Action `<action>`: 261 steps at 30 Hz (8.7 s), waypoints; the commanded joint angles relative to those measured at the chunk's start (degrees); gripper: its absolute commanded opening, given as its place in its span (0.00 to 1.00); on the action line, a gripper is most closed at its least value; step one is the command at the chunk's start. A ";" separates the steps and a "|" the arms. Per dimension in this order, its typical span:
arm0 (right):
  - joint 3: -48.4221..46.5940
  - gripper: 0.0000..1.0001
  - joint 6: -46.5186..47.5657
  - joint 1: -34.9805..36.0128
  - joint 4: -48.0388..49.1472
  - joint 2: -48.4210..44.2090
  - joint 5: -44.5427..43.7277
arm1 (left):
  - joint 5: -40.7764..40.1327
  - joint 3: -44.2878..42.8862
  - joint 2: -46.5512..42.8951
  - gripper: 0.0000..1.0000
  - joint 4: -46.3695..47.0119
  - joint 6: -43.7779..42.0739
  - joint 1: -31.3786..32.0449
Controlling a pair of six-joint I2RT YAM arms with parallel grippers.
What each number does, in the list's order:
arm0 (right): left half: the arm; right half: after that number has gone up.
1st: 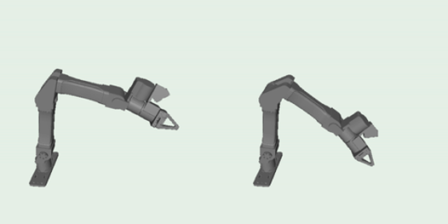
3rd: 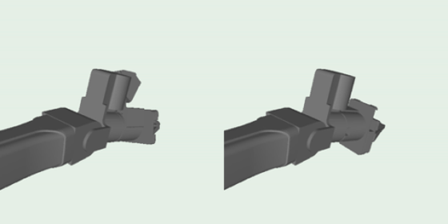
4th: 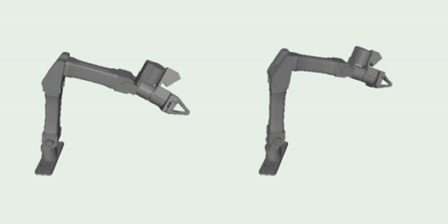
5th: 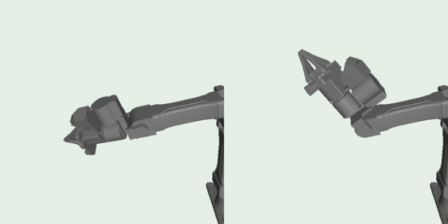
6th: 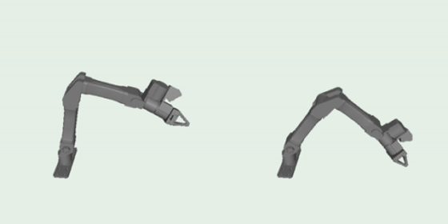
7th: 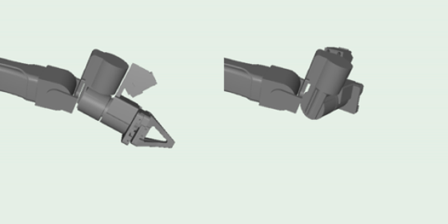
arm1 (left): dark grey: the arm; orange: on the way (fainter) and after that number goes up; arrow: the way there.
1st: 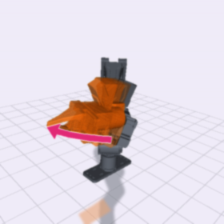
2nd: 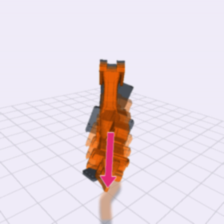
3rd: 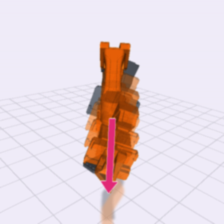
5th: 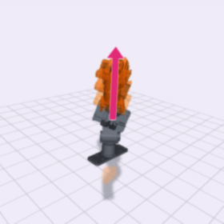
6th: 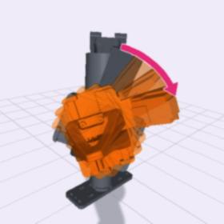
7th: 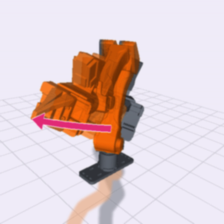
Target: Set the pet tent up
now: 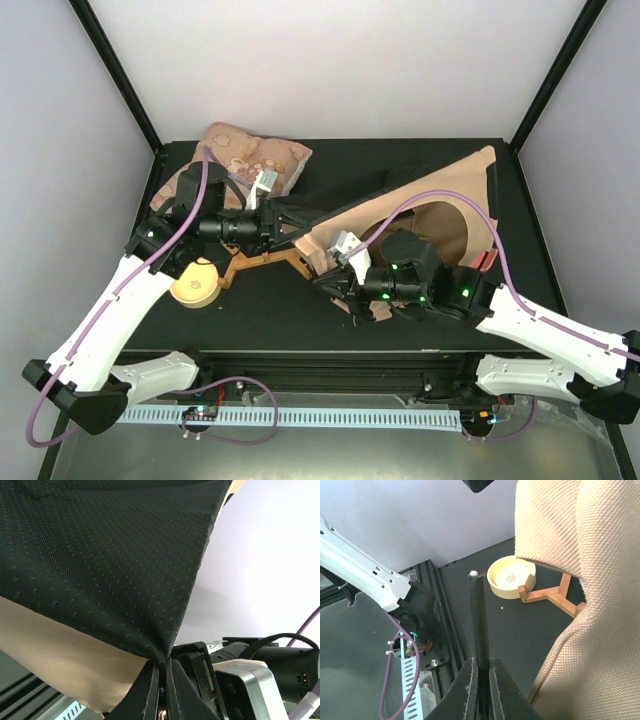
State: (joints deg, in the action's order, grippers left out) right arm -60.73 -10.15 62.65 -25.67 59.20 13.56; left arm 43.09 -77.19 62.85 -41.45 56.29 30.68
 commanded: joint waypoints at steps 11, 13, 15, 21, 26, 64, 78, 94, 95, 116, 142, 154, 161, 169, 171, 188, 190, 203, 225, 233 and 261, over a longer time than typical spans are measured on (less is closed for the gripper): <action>-1.51 0.01 -7.02 -1.92 -2.93 1.22 -7.03 | 2.35 -0.30 -1.53 0.02 0.77 -2.35 -0.44; -1.22 0.01 -7.38 -2.32 -2.58 1.02 -6.87 | 2.39 -0.20 -1.57 0.02 0.72 -2.33 -0.46; -1.10 0.01 -7.41 -2.60 -2.49 1.03 -6.76 | 2.59 -0.21 -1.52 0.02 0.73 -2.36 -0.46; -0.93 0.01 -7.60 -3.14 -2.38 1.01 -6.28 | 2.95 -0.16 -1.28 0.02 0.52 -2.66 -0.52; -1.04 0.01 -7.76 -3.45 -1.96 1.00 -5.85 | 3.06 0.22 -1.24 0.02 0.33 -3.17 -0.51; -5.01 0.01 -12.21 -3.50 4.09 7.35 -5.14 | -9.88 16.98 -16.77 0.71 21.13 -6.42 -0.67; -5.01 0.01 -11.83 -3.51 3.11 7.54 -4.08 | -11.48 16.50 -13.30 0.31 22.88 -6.94 -0.70; -5.38 0.01 -12.21 -3.53 3.24 7.63 -4.62 | -7.17 12.91 -8.77 0.06 17.19 -11.67 -0.67; -5.47 0.01 -12.21 -3.51 3.30 7.66 -4.68 | -6.89 12.98 -8.75 0.05 16.70 -11.83 -0.62; -5.86 0.01 -12.32 -3.50 3.42 9.46 -2.30 | -11.73 14.18 -9.57 0.02 22.07 -8.19 -0.87; -6.99 0.01 -13.54 -3.55 4.64 9.23 -7.04 | -2.87 14.15 -6.45 0.02 16.27 -12.18 1.07; -2.83 0.01 -15.15 -3.51 11.85 6.13 -11.56 | -2.82 19.35 -8.28 0.02 18.07 -9.24 2.23; -2.65 0.01 -13.82 -3.55 10.86 6.39 -10.59 | -9.53 19.40 -11.82 0.35 19.34 -8.53 2.46; -2.27 0.01 -13.85 -3.53 10.81 6.68 -9.23 | -8.02 25.07 -14.23 0.51 26.92 -3.00 2.52; -2.45 0.01 -13.76 -3.50 10.82 6.64 -9.02 | -7.35 24.59 -13.56 0.50 26.35 -3.41 2.55; -2.55 0.01 -12.99 -3.52 10.44 6.97 -6.80 | -10.05 21.32 -10.48 0.02 27.64 -4.90 2.50; -2.64 0.05 -12.95 -3.52 10.01 6.86 -7.14 | -10.81 20.57 -10.38 0.02 26.62 -5.81 2.50; -4.99 0.51 -12.03 -3.52 -4.03 -2.30 -6.84 | -18.14 18.05 -10.40 0.02 24.60 -9.99 0.60; 20.74 0.53 -18.50 -4.80 -3.85 -23.03 -19.15 | -6.42 7.11 0.34 0.02 32.09 -2.52 -27.21; 32.55 0.61 -21.50 -10.15 7.92 -25.94 -15.68 | -0.84 11.87 1.01 0.02 36.21 0.42 -37.83; 38.09 0.63 -29.16 -60.38 29.00 -2.79 15.82 | 3.48 22.72 1.91 0.02 35.37 -4.33 -51.93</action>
State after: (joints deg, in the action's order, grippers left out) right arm -21.06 -38.15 3.64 -2.39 53.49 23.68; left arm 47.79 -55.99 65.87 -5.96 52.86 -19.38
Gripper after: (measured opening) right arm 0.634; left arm 0.070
